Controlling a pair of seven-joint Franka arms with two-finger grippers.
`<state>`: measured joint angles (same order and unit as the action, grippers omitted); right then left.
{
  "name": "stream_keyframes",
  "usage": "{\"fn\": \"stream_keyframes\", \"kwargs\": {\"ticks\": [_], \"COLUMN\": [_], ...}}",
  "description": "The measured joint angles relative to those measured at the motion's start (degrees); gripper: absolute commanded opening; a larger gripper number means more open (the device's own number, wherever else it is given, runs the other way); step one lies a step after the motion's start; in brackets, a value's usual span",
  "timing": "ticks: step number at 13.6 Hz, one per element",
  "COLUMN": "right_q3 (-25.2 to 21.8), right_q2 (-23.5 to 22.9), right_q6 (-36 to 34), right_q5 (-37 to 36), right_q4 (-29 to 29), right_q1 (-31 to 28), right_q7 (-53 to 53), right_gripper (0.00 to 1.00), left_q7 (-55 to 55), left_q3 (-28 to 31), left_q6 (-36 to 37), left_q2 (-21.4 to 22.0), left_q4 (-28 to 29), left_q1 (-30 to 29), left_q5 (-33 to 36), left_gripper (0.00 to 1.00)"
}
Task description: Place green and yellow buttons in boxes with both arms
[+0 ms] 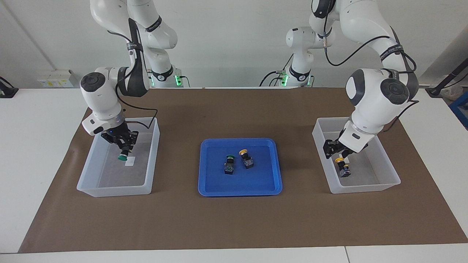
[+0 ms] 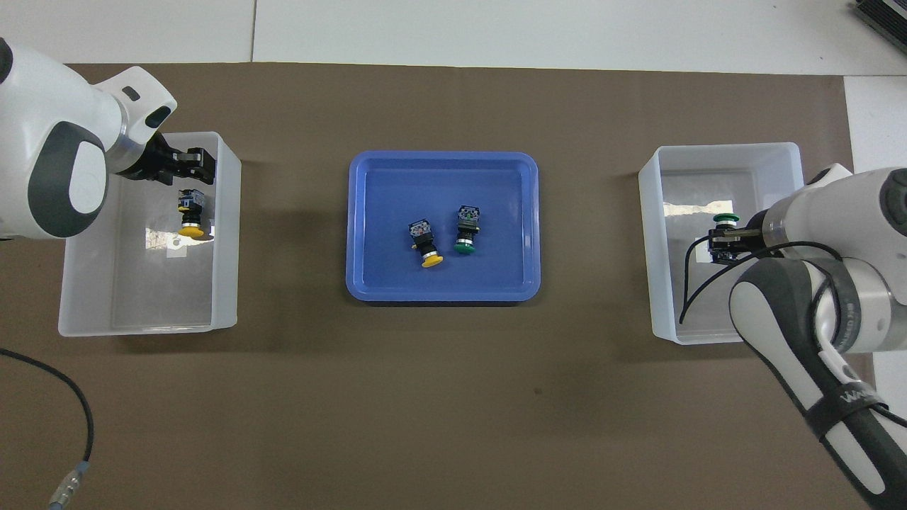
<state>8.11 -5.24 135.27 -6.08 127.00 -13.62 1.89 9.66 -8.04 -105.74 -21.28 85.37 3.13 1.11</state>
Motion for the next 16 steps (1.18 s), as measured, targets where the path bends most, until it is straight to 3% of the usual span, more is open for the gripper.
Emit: {"fn": "stream_keyframes", "kwargs": {"ticks": [1, 4, 7, 13, 16], "right_q3": [0.00, 0.00, 0.25, 1.26, 2.77], "right_q2": [-0.11, -0.08, 0.56, 4.05, 3.88], "right_q6": [0.22, 0.23, 0.19, -8.91, -9.65], "right_q5": [0.00, 0.01, 0.02, 0.87, 3.72], "right_q4": [0.38, 0.41, -0.68, -10.59, -13.66], "right_q1": [-0.39, -0.98, -0.93, 2.10, 2.21], "right_q7": [-0.06, -0.08, -0.09, -0.09, -0.09], "right_gripper": [0.86, 1.00, 1.00, 1.00, 1.00], "left_q7": [2.05, 8.97, 15.97, 32.30, 36.50], "left_q3": [-0.06, -0.13, -0.16, -0.20, -0.18], "left_q6": [0.12, -0.02, -2.85, -17.81, -24.82], "left_q2": [-0.01, -0.08, -0.39, -2.35, -4.54], "left_q4": [-0.18, -0.20, 0.77, 6.29, 8.19], "left_q1": [1.77, 7.27, 11.76, 19.84, 21.53], "left_q5": [-0.01, 0.00, 0.00, 0.00, 0.00], "left_gripper": [0.65, 0.62, 0.57, 0.57, 0.58]}}
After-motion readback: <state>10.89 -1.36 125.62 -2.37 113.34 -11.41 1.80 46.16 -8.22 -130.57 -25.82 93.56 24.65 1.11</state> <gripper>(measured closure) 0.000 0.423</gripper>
